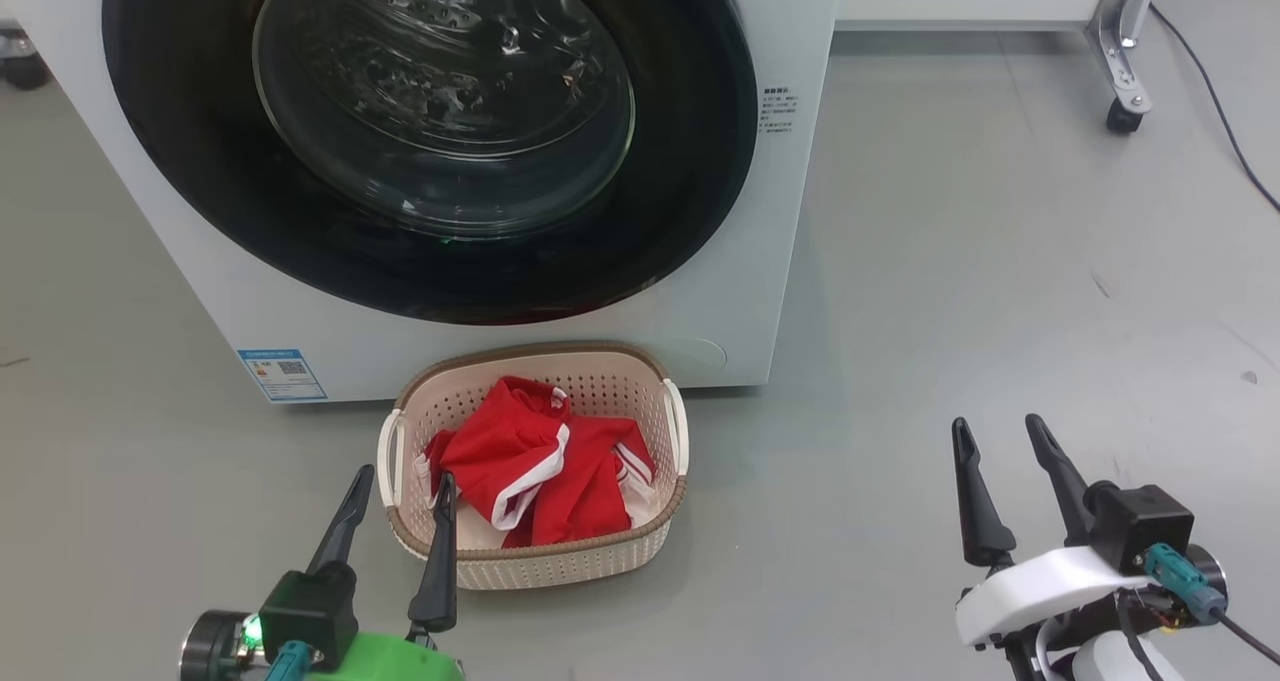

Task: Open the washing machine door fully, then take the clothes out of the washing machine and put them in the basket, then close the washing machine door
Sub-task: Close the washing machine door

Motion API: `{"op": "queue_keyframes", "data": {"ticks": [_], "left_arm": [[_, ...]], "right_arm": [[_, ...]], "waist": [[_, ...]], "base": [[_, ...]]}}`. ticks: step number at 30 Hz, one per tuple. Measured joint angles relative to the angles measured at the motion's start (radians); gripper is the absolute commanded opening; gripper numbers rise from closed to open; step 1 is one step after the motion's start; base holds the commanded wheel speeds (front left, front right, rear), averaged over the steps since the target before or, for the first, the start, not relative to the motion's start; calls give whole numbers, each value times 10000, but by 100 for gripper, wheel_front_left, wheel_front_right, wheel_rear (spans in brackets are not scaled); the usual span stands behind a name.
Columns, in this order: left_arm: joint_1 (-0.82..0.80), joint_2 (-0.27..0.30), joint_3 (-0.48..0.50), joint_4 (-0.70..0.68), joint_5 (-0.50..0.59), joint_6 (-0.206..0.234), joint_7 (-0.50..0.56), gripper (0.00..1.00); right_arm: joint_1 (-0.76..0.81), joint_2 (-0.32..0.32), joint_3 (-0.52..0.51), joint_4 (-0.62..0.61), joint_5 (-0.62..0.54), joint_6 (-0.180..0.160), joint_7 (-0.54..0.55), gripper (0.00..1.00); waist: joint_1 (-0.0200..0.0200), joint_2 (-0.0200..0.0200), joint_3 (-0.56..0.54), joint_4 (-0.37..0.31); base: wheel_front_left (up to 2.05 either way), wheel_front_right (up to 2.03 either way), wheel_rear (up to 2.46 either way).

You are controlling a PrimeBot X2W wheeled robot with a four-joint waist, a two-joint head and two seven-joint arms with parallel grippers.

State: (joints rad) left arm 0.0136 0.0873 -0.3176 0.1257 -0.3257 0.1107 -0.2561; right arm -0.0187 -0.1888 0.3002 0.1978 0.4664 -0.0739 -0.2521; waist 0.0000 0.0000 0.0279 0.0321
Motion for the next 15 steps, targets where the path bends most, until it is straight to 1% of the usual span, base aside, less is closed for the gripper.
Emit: {"op": "queue_keyframes", "data": {"ticks": [4, 6, 8, 9, 15], "left_arm": [[119, 15, -15, -15, 0, 0, 13, 100], [129, 17, -23, -50, 0, 0, 71, 100], [149, 23, -23, -115, 0, 0, 84, 100], [167, 35, -27, -140, 0, 0, 86, 100], [171, 92, -31, -270, 0, 0, 98, 100]], "right_arm": [[249, 12, 21, -163, -29, -8, 0, 100], [343, 13, 8, -257, -35, -94, 0, 100], [441, 12, 10, -359, -79, -98, 0, 100], [525, 13, 17, -420, -115, -165, 0, 100], [638, 10, 8, -642, -128, -169, 0, 100]], "waist": [[0, 0, -168, 6], [0, 0, -238, 8], [0, 0, -262, 8], [0, 0, -256, 4], [0, 0, -222, -28]], "base": [[0, 0, 0], [0, 0, 0], [0, 0, 0], [0, 0, 0], [0, 0, 0]]}}
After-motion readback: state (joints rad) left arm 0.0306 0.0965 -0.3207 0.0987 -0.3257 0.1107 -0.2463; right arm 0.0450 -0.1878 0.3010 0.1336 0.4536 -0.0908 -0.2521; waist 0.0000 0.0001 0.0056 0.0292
